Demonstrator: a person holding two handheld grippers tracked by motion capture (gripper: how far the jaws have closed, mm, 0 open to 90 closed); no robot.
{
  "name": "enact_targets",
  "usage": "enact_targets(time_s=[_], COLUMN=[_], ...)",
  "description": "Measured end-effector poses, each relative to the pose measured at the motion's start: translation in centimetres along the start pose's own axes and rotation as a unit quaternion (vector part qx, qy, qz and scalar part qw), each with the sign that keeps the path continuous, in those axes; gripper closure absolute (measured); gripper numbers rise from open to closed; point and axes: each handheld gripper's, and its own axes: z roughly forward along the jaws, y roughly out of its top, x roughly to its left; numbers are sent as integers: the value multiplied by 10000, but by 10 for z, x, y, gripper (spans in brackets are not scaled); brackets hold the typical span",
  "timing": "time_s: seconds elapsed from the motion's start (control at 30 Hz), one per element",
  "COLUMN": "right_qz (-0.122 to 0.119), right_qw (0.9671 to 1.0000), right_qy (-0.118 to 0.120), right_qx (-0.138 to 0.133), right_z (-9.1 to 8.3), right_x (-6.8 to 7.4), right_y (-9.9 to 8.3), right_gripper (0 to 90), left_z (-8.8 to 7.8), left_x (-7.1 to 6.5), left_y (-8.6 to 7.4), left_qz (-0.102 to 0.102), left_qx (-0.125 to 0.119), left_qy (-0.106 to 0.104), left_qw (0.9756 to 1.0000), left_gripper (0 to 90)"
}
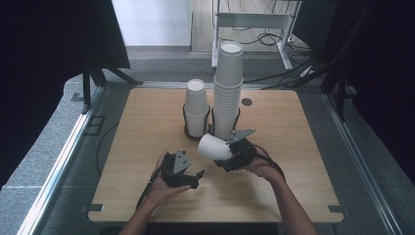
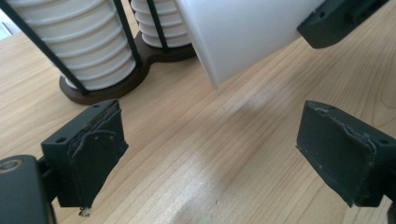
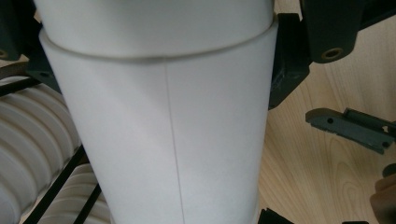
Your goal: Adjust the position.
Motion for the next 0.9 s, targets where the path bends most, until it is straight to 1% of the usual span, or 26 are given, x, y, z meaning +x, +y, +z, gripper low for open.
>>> enact_targets(time_s=[0.03,0.1,0.13,0.17,0.23,0.27,0.3,0.33,0.37,0.4,0.43,0.47,0.5,0.53,0.67,0.73,0.83,0.9], right_qz=[2,29,66,74,166,218,218,265,265,352,352,402,402,449,512,579,614,694], right_qw=[10000,9999,9998,9997,9992,9989,9989,9984,9984,9972,9972,9962,9962,9953,9940,9925,9918,9901], right_qy=[-36,-43,-54,-76,-65,-50,-50,-87,-87,-84,-84,-90,-90,-106,-155,-170,-154,-158], right_qx=[-39,-138,-169,-208,-347,-405,-405,-500,-500,-650,-650,-764,-764,-850,-952,-1061,-1115,-1206], right_z=[1,1,1,0,-2,-3,-3,-6,-6,-9,-9,-10,-10,-12,-14,-14,-14,-13], right_x=[3,5,6,6,7,8,8,9,9,10,10,12,12,14,16,18,19,20], right_y=[-3,-6,-7,-9,-13,-15,-15,-18,-18,-22,-22,-27,-27,-31,-37,-42,-46,-50], right_gripper=[219,219,219,219,219,219,219,219,219,218,218,218,218,219,218,219,218,219], left_z=[-1,-1,0,0,1,2,2,2,3,3,3,3,3,3,4,4,4,4], left_x=[0,1,2,2,3,4,4,4,4,4,3,4,4,4,4,5,5,6], left_y=[-1,-1,-2,-2,-2,-1,-1,-1,0,0,0,-1,-1,-1,-1,-1,-1,-2], left_qz=[-92,-121,-200,-200,-247,-332,-332,-345,-340,-323,-316,-336,-336,-350,-363,-403,-446,-490], left_qx=[0,3,9,9,8,-1,-1,-5,-3,4,11,15,15,14,21,9,8,27], left_qy=[-30,-55,-109,-109,-121,-135,-135,-140,-133,-118,-114,-137,-137,-147,-109,-121,-146,-169], left_qw=[10000,9999,9997,9997,9996,9994,9994,9993,9993,9994,9994,9993,9993,9993,9993,9991,9989,9987], left_gripper=[78,78,79,79,79,80,82,83,83,83,83,83,83,83,84,84,85,85])
